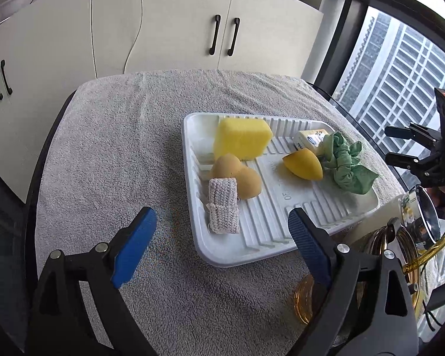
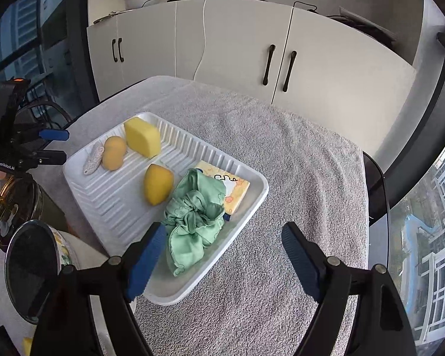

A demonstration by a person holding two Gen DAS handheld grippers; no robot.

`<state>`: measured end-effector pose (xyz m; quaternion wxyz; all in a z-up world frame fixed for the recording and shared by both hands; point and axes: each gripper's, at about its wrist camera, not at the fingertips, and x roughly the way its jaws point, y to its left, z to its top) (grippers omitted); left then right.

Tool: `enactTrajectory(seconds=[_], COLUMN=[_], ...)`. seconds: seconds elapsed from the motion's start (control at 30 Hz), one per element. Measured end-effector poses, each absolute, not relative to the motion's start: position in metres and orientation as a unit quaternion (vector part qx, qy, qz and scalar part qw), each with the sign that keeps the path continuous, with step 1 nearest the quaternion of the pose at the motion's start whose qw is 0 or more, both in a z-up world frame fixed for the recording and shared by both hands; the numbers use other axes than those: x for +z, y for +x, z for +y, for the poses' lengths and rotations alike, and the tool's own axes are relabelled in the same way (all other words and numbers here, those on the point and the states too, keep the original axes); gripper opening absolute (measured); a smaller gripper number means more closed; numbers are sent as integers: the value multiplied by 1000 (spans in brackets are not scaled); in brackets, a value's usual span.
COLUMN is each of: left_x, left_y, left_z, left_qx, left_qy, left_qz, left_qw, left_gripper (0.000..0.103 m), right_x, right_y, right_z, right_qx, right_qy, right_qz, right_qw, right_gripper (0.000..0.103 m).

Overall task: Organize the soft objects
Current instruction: 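Withdraw both tools from the tray back toward the pile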

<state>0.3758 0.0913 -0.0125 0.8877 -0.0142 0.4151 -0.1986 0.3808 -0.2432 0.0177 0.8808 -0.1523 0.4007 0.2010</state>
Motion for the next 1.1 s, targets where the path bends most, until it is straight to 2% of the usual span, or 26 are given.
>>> enactTrajectory(seconds=[0.1,0.2,0.4,0.47,0.7,1.1], left_x=[-7,-1,11,13,13,-13], left_y=[367,353,308,286,206,108], left_z=[98,107,126,128,108,63], left_qx=[-192,-185,-170,-166,-182,-207], left_qy=[-19,-27,-45,-47,-20,0], left_qz=[409,400,378,369,348,354], left_qw=[892,897,909,913,919,912], left_gripper=[92,99,99,103,103,103], right_x=[28,39,57,59,48,5], right_y=[373,357,302,278,200,105], right_z=[-252,-261,-275,-277,-271,-228], right_qx=[188,182,188,192,208,225], right_qy=[-143,-127,-92,-78,-40,-53], right_qz=[394,383,354,345,333,343], right_qw=[888,896,911,915,919,910], right_gripper=[84,86,99,103,103,103])
